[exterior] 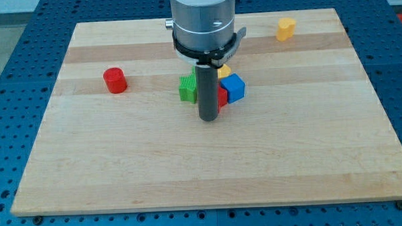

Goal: Move your arm to the green star

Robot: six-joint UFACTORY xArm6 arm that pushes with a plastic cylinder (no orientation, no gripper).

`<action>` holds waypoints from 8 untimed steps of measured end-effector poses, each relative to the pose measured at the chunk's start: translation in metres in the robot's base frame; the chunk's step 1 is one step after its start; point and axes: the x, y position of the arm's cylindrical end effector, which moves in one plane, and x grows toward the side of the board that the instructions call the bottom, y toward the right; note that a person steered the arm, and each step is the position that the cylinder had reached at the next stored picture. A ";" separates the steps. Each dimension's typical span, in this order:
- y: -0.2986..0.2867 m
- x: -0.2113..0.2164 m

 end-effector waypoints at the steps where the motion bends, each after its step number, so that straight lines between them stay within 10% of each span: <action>1: 0.000 0.012; 8: -0.227 0.040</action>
